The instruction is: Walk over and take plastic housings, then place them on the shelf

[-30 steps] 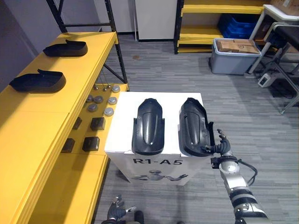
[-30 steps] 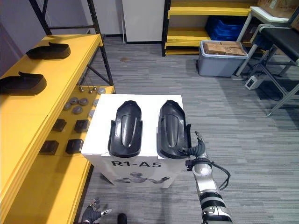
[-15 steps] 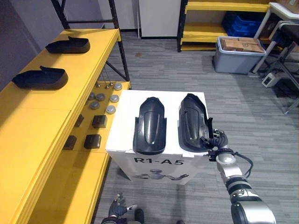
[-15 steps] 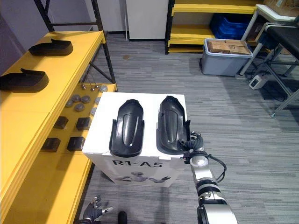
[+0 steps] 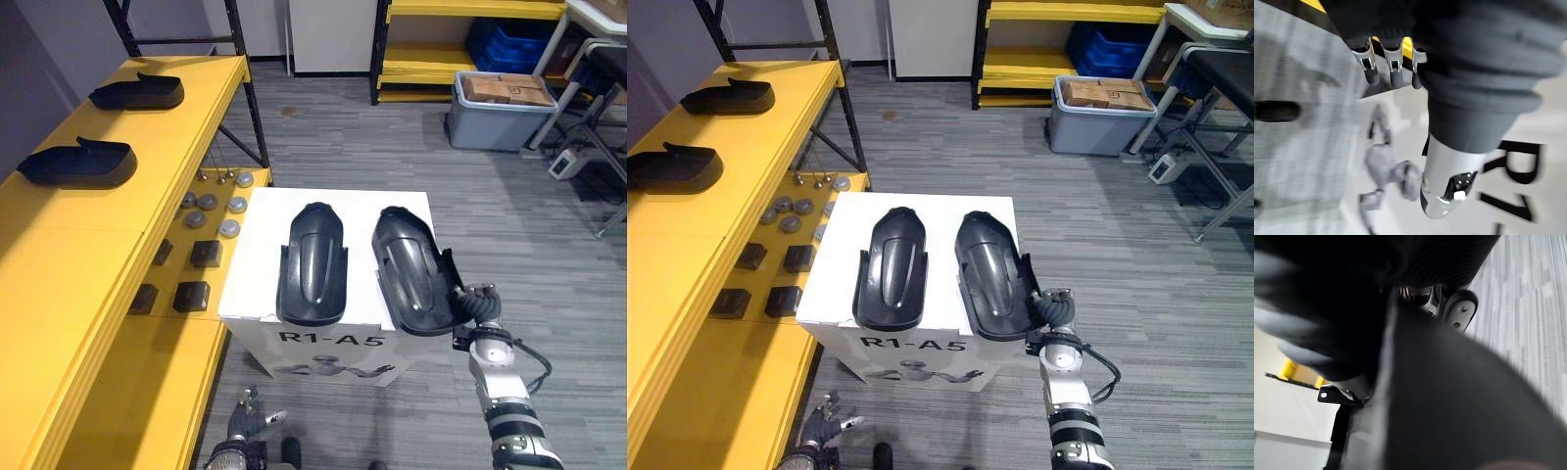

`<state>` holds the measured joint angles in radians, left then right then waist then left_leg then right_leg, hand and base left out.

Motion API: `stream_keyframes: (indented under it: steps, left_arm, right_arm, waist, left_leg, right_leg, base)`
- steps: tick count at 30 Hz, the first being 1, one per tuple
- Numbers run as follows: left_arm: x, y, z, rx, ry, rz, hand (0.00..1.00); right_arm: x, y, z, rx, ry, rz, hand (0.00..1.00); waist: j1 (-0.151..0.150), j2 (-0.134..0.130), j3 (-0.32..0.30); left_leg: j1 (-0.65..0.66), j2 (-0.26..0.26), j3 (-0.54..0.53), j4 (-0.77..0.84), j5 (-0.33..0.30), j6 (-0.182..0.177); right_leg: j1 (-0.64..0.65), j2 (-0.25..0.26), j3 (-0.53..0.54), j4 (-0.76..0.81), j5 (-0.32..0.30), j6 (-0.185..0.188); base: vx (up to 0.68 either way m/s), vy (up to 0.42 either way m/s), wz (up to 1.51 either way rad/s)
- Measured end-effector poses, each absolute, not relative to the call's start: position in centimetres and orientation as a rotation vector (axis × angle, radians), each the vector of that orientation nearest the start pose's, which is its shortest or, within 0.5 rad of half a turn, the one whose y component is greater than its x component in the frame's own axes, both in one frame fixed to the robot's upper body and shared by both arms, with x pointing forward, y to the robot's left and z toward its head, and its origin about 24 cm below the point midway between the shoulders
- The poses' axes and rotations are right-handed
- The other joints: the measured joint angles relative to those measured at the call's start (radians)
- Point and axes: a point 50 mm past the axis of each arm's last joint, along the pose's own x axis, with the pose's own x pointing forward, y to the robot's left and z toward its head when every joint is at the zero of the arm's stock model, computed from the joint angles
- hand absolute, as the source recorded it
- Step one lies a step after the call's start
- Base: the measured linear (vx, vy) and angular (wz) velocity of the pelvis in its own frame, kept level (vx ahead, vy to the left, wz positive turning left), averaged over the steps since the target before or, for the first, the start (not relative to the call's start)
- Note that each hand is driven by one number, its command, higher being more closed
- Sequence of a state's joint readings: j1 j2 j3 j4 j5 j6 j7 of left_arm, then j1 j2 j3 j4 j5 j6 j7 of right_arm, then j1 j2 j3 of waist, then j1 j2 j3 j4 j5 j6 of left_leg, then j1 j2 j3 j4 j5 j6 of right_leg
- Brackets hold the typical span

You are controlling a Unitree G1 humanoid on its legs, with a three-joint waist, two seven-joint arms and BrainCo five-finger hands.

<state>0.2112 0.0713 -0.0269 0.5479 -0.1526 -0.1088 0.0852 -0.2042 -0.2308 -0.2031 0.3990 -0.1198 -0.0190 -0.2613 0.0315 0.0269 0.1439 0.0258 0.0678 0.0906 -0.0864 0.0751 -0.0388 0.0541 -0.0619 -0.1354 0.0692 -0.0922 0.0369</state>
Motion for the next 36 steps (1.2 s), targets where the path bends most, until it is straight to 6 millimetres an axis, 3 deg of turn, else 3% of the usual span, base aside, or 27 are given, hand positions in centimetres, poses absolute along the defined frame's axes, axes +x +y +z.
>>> stream_keyframes:
  steps: [4, 8, 10, 15, 19, 20, 27, 29, 33, 36]
  left_arm:
    - [15.7, 19.1, -8.5, -0.055, 0.532, 0.244, 0.00]
    - [17.7, 19.5, -4.2, -0.094, 0.306, 0.307, 0.00]
    - [18.6, 19.8, -1.3, -0.105, 0.160, 0.337, 0.00]
    - [19.8, 19.5, 2.7, -0.122, -0.038, 0.331, 0.00]
    - [21.3, 17.0, 5.4, -0.197, -0.158, 0.219, 0.00]
    - [22.0, 15.5, 6.2, -0.239, -0.188, 0.155, 0.00]
    - [24.0, 9.8, 9.1, -0.410, -0.259, -0.117, 0.00]
    - [24.1, 9.0, 9.3, -0.429, -0.257, -0.165, 0.00]
    - [24.2, 8.3, 7.9, -0.469, -0.176, -0.205, 0.00]
    - [24.3, 8.4, 7.3, -0.491, -0.135, -0.206, 0.00]
  right_arm:
    - [27.4, -26.1, 6.1, -0.341, -0.035, -0.543, 1.00]
    - [26.7, -26.0, 10.0, -0.349, -0.220, -0.626, 1.00]
    - [26.6, -25.0, 11.3, -0.358, -0.297, -0.612, 1.00]
    - [26.8, -22.1, 12.6, -0.339, -0.388, -0.532, 1.00]
    - [27.0, -19.1, 13.6, -0.387, -0.458, -0.423, 1.00]
    - [27.1, -17.9, 13.7, -0.404, -0.472, -0.376, 1.00]
    - [27.5, -13.1, 14.4, -0.467, -0.546, -0.185, 1.00]
    - [27.5, -11.9, 14.3, -0.490, -0.557, -0.134, 1.00]
    - [27.4, -10.2, 13.8, -0.535, -0.561, -0.053, 1.00]
    - [27.6, -10.1, 13.2, -0.560, -0.540, -0.043, 1.00]
  waist:
    - [-0.017, 0.001, -0.001]
    - [-0.017, 0.001, -0.001]
    - [-0.016, 0.004, -0.003]
    - [-0.014, 0.007, -0.005]
    - [-0.013, 0.008, -0.009]
    - [-0.013, 0.008, -0.016]
    - [-0.018, 0.011, -0.044]
    - [-0.018, 0.012, -0.046]
    - [-0.018, 0.011, -0.063]
    - [-0.019, 0.011, -0.068]
  left_leg:
    - [-0.005, 0.001, -0.002, 0.002, 0.000, 0.000]
    - [-0.014, 0.002, -0.010, 0.012, 0.000, 0.000]
    - [-0.015, 0.002, -0.012, 0.017, -0.002, -0.001]
    - [-0.016, 0.002, -0.016, 0.023, -0.002, -0.001]
    - [-0.016, 0.001, -0.022, 0.025, -0.002, -0.001]
    - [-0.016, 0.001, -0.022, 0.026, -0.002, -0.001]
    - [-0.019, 0.001, -0.022, 0.026, 0.000, 0.001]
    - [-0.015, 0.001, -0.021, 0.024, 0.000, 0.001]
    - [-0.012, 0.001, -0.017, 0.021, 0.001, 0.002]
    - [-0.008, 0.001, -0.016, 0.018, 0.003, 0.004]
  right_leg:
    - [-0.004, 0.000, 0.000, 0.003, 0.000, 0.000]
    - [-0.004, 0.000, -0.008, 0.003, 0.000, 0.000]
    - [-0.001, 0.000, -0.010, 0.003, -0.001, 0.000]
    - [0.001, 0.000, -0.014, 0.006, -0.001, 0.000]
    - [0.003, -0.001, -0.018, 0.009, -0.001, 0.000]
    - [0.003, -0.001, -0.018, 0.010, -0.001, 0.000]
    - [-0.001, 0.000, -0.017, 0.011, 0.000, 0.000]
    - [0.002, 0.000, -0.016, 0.011, 0.000, 0.000]
    - [0.001, -0.001, -0.013, 0.011, 0.000, 0.000]
    - [-0.002, -0.001, -0.012, 0.011, 0.000, 0.000]
  base:
    - [0.00, 0.000, 0.00]
    - [0.00, 0.000, 0.06]
    - [0.00, 0.000, 0.02]
    - [-0.01, 0.002, 0.02]
    - [-0.02, 0.005, 0.03]
    - [0.00, 0.000, 0.00]
    - [0.00, 0.000, 0.00]
    - [0.00, 0.000, 0.00]
    - [0.00, 0.001, -0.01]
    - [0.00, 0.000, 0.00]
